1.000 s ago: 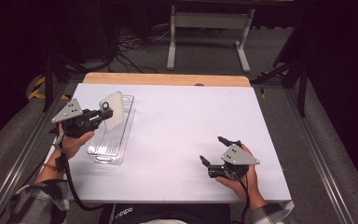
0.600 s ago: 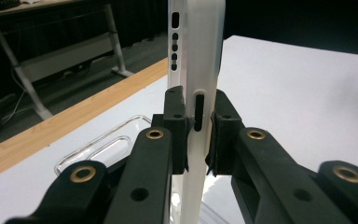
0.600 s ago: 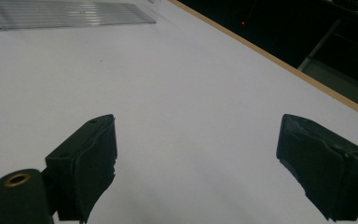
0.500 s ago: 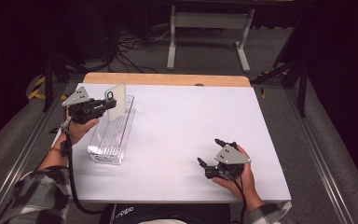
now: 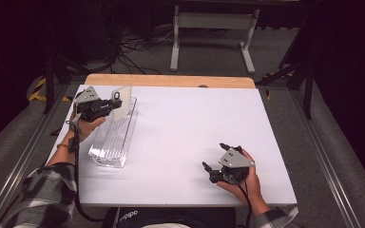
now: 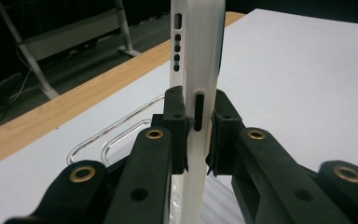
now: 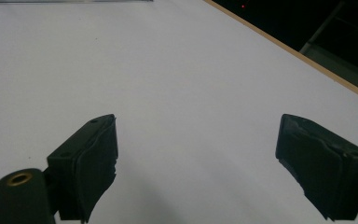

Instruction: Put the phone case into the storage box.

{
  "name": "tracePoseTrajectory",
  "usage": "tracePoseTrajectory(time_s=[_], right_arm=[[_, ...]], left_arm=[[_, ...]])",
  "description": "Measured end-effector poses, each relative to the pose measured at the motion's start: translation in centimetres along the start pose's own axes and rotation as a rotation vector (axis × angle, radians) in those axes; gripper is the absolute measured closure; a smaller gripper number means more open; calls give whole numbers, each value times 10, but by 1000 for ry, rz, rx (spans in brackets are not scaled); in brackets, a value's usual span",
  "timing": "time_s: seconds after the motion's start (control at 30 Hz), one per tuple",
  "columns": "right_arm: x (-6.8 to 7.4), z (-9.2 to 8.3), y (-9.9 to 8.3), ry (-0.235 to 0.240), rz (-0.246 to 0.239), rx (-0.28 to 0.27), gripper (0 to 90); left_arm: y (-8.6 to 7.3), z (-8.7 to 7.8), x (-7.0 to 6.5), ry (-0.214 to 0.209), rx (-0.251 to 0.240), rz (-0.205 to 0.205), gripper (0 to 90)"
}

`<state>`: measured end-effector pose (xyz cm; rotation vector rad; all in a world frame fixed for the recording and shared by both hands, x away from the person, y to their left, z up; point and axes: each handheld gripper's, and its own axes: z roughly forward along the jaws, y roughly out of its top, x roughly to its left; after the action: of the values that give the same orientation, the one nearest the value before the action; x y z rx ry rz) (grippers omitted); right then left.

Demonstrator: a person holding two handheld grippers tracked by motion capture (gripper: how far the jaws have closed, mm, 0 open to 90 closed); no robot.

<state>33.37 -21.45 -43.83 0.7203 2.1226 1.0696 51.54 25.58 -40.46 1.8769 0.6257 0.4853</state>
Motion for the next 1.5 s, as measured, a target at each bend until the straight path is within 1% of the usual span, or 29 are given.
tracePoseTrajectory(time_s=[0.3,0.37,0.4,0.43,0.47,0.5,0.53,0.63,0.7,0.73,0.77,0.87,0.93,1.0,1.03,1.07,1.1,1.13,1.17,1.2,1.3,1.33,1.37,1.5], right_arm=[[1,1,-1,-2,-6,12,140],[1,1,-1,-4,-8,17,140],[1,1,-1,-3,-9,17,141],[1,1,-1,-3,-8,18,142],[1,1,-1,-3,-8,18,142],[1,1,-1,-3,-10,21,143],[2,2,-1,-7,-12,28,144],[2,2,-1,-7,-14,32,145],[2,3,-1,-6,-14,31,145],[2,3,-1,-4,-14,32,145],[3,3,-1,-3,-16,34,145],[4,4,-1,-2,-24,41,145],[4,4,-1,-3,-25,41,145],[5,4,-1,-4,-36,37,146],[6,4,-1,-3,-37,38,146],[7,4,0,-3,-39,39,146],[7,5,0,-2,-52,48,146],[8,6,-1,0,-56,50,146],[8,6,-1,0,-56,50,146],[9,6,-1,2,-60,55,146],[10,5,1,9,-62,47,146],[11,5,2,9,-63,46,146],[11,5,2,8,-64,44,146],[11,5,1,12,-64,48,146]], left_arm=[[-6,8,4,9,13,-15,805],[-6,9,4,11,22,-11,805],[-6,11,4,9,35,-7,805],[-7,12,4,17,39,2,804],[-7,12,4,17,39,2,805],[-7,14,4,4,46,8,805],[-7,14,3,3,48,-6,805],[-7,15,4,6,53,3,805],[-8,15,6,16,53,3,804],[-8,15,7,26,52,-1,803],[-8,15,8,38,58,8,802],[-10,16,11,80,69,2,796],[-11,17,14,118,82,4,790],[-11,17,16,130,86,-13,764],[-11,18,17,146,89,-16,747],[-10,18,18,168,102,-13,730],[-10,18,18,168,102,-13,701],[-9,19,17,203,120,-5,683],[-9,19,17,203,120,-5,668],[-9,20,17,217,126,-5,668],[-9,22,16,259,151,5,610],[-9,21,17,266,149,-2,584],[-9,21,17,264,146,-12,580],[-9,21,17,285,154,-4,530]])
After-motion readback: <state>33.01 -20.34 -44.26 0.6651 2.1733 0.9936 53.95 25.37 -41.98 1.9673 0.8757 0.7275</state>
